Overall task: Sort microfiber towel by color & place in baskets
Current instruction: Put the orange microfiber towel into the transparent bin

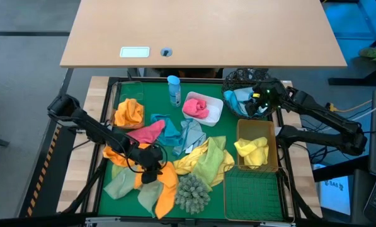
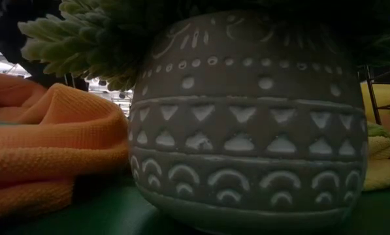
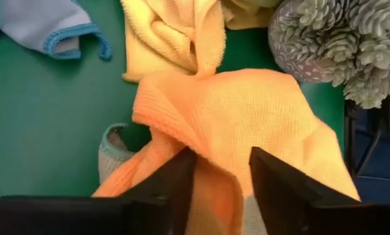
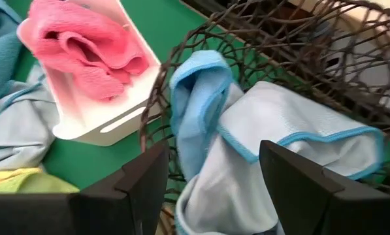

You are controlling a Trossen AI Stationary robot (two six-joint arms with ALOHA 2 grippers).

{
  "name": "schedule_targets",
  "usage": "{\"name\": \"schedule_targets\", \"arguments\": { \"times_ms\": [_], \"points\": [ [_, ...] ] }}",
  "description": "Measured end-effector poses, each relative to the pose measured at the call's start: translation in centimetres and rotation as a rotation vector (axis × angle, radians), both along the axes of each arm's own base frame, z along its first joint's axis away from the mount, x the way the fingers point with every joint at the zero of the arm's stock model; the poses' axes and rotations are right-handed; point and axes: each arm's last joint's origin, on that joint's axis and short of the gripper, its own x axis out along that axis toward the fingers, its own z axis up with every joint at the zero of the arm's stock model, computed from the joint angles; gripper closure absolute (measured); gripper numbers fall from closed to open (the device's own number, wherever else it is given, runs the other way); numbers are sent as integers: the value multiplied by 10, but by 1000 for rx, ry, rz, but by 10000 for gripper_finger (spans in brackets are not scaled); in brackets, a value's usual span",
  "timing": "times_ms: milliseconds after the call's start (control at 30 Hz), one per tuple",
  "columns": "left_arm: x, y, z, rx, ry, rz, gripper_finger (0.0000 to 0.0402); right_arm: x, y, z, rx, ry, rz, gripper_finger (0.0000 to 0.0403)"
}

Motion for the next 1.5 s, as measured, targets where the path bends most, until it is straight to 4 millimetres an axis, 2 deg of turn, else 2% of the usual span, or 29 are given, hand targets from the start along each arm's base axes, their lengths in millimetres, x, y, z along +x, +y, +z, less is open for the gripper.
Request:
{"name": "schedule_targets", "arguments": {
  "times_ms": [167,233,367,467,633,800,1033,1233,1500],
  "points": [
    [0,0,0,6,-3,-5,367,1,2,0,54,-38,54,166],
    [0,0,0,-1,0,3,391,2,3,0,71,-50,72,166],
    [2,0,2,-16,-2,19,397,2,3,0,91,-65,92,166],
    [9,-1,16,-37,-47,26,399,3,4,0,106,-76,110,166],
    [18,3,52,-34,-175,9,400,4,5,1,126,-96,136,166],
    [16,16,93,-6,-323,39,401,5,4,2,112,-119,145,166],
    [-10,41,141,6,-520,154,401,7,3,4,96,-135,149,166],
    [-45,66,176,22,-693,323,401,7,3,4,93,-133,152,166],
    [-98,99,210,158,-903,512,401,7,3,4,92,-133,153,166]
  ]
}}
